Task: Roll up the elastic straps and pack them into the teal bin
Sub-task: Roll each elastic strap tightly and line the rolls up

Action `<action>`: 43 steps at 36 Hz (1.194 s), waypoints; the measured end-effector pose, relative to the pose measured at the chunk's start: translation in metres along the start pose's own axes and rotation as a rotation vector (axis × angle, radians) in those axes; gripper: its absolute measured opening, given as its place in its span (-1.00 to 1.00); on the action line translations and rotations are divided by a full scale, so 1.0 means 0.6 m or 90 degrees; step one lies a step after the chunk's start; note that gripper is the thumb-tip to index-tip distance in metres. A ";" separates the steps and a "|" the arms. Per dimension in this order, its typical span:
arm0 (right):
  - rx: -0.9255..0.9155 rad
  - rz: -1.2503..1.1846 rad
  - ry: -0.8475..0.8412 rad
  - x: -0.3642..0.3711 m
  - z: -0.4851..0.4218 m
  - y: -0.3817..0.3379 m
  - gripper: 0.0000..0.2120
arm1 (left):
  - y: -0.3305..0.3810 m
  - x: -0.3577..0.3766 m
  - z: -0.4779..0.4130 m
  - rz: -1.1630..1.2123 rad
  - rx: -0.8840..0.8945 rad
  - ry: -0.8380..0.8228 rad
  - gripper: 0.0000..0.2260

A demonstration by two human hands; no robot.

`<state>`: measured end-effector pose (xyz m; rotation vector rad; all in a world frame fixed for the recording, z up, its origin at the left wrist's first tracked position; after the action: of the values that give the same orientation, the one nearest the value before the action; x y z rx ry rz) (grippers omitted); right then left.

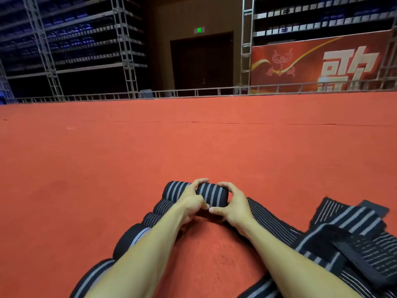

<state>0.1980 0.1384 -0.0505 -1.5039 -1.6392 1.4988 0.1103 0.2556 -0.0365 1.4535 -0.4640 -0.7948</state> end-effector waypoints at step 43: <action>-0.012 0.099 -0.012 -0.028 -0.035 0.023 -0.55 | -0.007 0.018 -0.019 -0.247 0.205 0.128 -0.50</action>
<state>0.2266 0.1290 -0.0508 -1.6656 -1.5826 1.5856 0.1245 0.2560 -0.0436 1.9390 -0.1597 -0.8940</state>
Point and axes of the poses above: each hand's wrist, its own z-axis away from the middle knuckle, its own x-axis out of the palm, y = z × x, the point moved 7 cm from there along -z, towards the middle knuckle, and after that the axes turned 12 degrees about y, right-handed, at the moved point
